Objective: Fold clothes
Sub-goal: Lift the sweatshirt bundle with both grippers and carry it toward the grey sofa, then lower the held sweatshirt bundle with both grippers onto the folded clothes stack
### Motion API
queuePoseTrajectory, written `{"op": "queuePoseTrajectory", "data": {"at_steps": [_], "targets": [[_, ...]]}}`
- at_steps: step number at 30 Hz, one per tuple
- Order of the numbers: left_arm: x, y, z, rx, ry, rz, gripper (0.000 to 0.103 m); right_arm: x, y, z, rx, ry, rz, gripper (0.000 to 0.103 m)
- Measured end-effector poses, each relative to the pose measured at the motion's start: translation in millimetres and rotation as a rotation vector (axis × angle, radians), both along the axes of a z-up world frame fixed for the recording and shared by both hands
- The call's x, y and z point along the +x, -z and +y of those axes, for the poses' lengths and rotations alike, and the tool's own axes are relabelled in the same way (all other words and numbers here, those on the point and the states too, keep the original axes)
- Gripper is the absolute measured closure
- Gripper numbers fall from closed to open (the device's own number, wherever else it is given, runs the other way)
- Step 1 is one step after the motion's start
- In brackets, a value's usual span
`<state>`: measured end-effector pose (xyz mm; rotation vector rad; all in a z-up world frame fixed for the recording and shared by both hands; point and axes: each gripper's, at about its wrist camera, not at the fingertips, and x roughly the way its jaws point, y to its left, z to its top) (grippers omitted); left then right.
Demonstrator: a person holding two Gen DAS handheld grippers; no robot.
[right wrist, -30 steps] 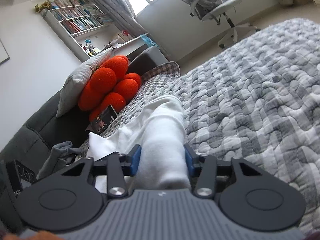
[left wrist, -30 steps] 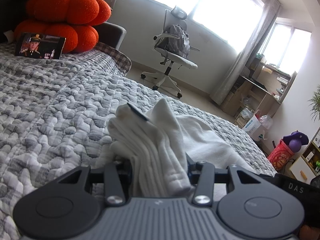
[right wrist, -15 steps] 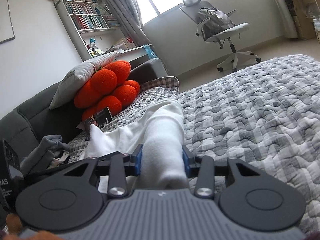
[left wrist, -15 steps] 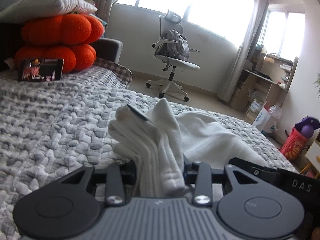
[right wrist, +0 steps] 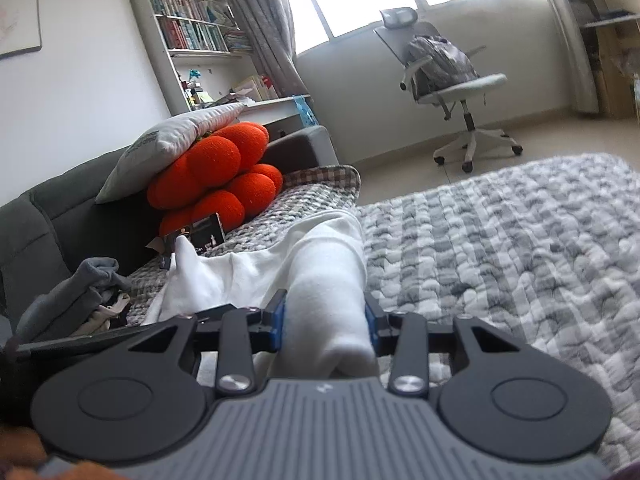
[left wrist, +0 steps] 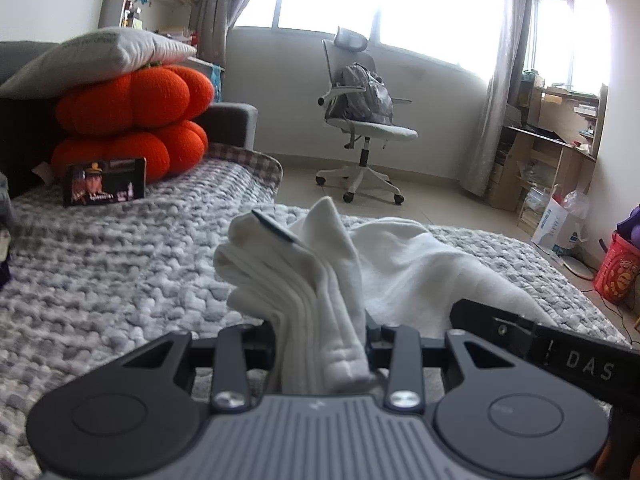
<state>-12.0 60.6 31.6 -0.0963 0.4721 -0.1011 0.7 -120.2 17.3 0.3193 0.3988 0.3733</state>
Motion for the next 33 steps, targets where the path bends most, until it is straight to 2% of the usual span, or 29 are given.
{"op": "queuePoseTrajectory", "data": {"at_steps": [8, 18, 23, 33], "targets": [[-6.0, -5.2, -0.5, 0.002, -0.01, 0.017, 0.067, -7.6, -6.3, 9.2, -0.064, 0.001, -0.027, 0.062], [-15.2, -9.5, 8.6, 0.025, -0.039, 0.029, 0.066, -8.2, -7.5, 20.0, -0.073, -0.032, -0.035, 0.062], [-23.3, -13.8, 29.5, 0.048, -0.086, 0.025, 0.066, -5.4, -10.1, 38.7, -0.072, -0.092, -0.048, 0.062], [-45.4, -26.2, 91.1, 0.069, -0.213, 0.012, 0.066, 2.1, -22.6, 104.0, -0.094, -0.272, -0.083, 0.062]]}}
